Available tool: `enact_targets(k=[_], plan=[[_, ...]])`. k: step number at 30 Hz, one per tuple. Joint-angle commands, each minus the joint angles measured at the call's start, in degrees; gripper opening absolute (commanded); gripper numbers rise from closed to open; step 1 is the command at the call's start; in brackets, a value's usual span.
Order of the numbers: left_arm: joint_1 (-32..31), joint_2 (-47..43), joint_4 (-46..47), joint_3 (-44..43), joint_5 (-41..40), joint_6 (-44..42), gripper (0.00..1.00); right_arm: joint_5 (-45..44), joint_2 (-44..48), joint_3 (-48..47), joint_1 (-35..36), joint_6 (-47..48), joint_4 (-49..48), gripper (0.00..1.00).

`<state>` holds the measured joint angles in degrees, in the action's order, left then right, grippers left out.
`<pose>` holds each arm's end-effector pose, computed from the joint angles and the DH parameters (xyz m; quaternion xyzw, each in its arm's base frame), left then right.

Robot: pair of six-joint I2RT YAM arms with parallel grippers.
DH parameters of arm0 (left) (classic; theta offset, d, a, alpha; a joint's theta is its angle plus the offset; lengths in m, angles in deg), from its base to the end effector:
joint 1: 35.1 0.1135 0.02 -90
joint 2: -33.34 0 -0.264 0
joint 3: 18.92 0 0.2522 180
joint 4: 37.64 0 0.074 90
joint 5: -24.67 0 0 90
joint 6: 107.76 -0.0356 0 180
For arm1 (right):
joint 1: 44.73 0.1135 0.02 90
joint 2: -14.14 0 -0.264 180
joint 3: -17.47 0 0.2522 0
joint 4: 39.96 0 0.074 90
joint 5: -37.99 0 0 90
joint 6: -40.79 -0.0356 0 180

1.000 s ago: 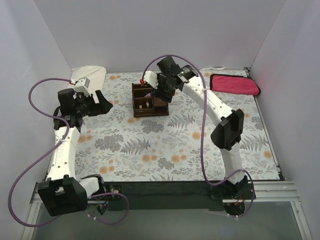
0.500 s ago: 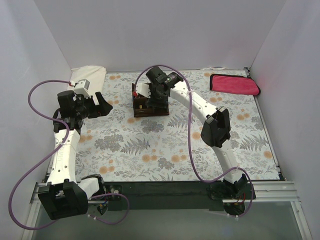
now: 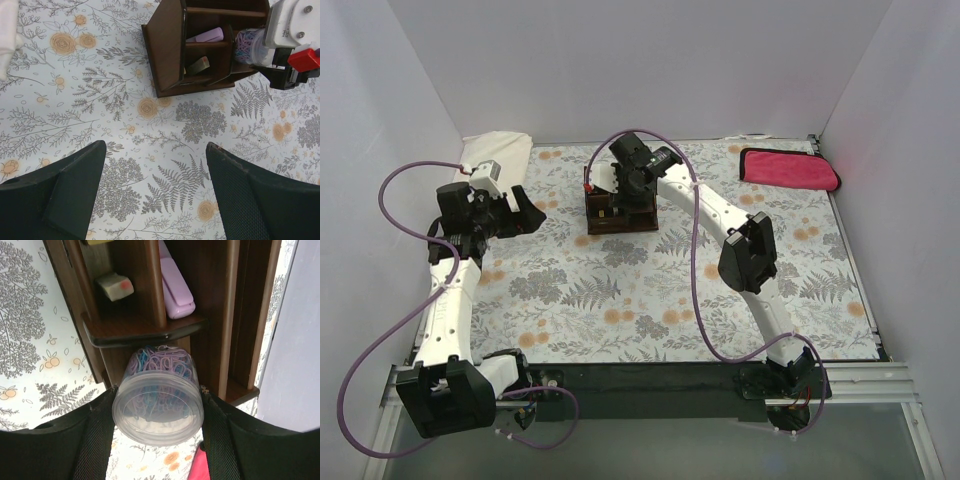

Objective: Sort the stationery into containers
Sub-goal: Place the stationery in the storage box.

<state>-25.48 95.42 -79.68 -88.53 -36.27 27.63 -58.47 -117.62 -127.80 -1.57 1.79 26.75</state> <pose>0.2326 0.0219 0.3203 -0.2921 0.8138 -0.3497 0.3607 0.3723 0.3436 0.2818 -0.6817 0.6582 -0.0749 0.3108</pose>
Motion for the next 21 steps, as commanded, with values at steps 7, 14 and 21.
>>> enact_targets(k=[7, 14, 21], plan=[[0.0, 0.7, -0.3, -0.6, -0.4, -0.9, 0.79, 0.8, -0.5, -2.6, 0.0, 2.0, -2.4, 0.01], [0.0, 1.2, 0.2, -0.5, -0.6, -0.8, 0.79, 0.7, 0.7, -2.6, 0.1, 1.9, -3.0, 0.28], [0.2, 0.8, 0.7, 0.1, 0.0, -0.2, 0.79, -1.4, 1.9, -3.1, 0.1, 1.9, -6.7, 0.60]])
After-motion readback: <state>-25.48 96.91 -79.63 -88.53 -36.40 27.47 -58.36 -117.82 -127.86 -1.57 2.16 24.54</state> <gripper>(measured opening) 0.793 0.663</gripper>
